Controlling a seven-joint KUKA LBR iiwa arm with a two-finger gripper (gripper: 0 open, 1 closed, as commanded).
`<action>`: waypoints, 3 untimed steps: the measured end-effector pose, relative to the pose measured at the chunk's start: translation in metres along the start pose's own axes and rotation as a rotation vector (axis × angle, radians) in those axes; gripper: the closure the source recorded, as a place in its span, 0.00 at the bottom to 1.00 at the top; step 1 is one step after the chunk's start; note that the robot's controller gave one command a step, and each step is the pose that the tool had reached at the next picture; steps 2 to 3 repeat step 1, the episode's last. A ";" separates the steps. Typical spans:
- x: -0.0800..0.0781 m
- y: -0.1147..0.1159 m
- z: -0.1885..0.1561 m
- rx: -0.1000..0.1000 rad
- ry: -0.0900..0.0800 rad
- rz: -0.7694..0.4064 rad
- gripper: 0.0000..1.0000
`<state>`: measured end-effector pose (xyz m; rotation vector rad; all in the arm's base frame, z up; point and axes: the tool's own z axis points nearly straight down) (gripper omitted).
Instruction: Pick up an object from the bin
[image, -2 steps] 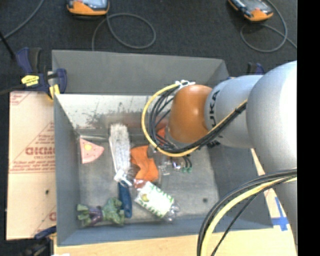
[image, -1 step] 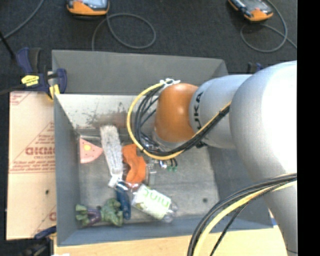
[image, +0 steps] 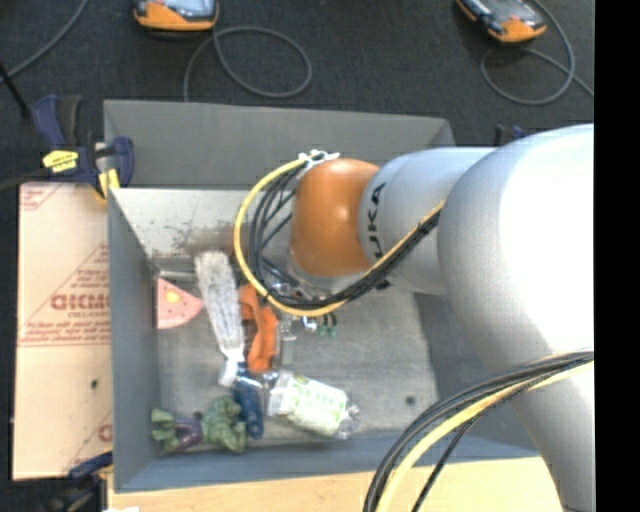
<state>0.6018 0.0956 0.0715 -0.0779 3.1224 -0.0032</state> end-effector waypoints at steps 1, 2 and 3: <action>0.014 0.008 -0.006 0.002 -0.008 0.236 1.00; 0.014 0.008 -0.006 0.002 -0.008 0.236 1.00; 0.014 0.008 -0.006 0.002 -0.008 0.236 1.00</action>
Offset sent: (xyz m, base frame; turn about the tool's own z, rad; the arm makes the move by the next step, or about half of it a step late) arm 0.0000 0.0000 0.0000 0.0000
